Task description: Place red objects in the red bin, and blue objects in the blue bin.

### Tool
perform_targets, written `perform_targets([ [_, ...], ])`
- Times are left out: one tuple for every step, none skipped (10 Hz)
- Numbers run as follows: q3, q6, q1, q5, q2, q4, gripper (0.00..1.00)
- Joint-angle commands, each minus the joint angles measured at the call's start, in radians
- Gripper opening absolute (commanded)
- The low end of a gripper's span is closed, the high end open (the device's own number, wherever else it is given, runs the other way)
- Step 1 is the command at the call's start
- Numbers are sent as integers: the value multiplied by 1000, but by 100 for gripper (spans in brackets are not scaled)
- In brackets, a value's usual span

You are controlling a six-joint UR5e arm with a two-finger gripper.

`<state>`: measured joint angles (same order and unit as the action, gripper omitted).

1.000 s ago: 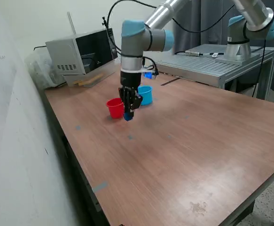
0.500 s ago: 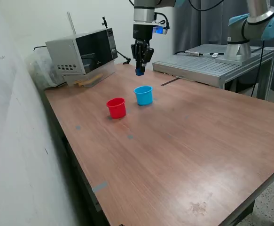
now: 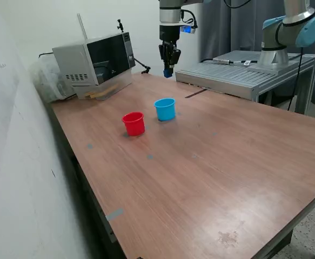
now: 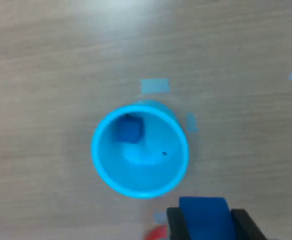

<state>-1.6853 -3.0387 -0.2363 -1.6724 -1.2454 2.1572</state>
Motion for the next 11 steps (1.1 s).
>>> perform_targets([
  [-10,26,-43,-3,12,1,0],
  [-11,26,-50,-3,45,4,0],
  [-11,27,-52,0,61,6,0],
  [-10,27,-52,0,79,10,0],
  [-10,27,-52,2,90,16,0],
  [-10,27,-52,2,98,21,0],
  [-5,27,-52,2,104,32,0],
  [-2,27,-52,2,115,38,0],
  [6,27,-52,2,124,47,0],
  [19,27,-54,2,136,53,0],
  [24,27,-69,2,141,55,0],
])
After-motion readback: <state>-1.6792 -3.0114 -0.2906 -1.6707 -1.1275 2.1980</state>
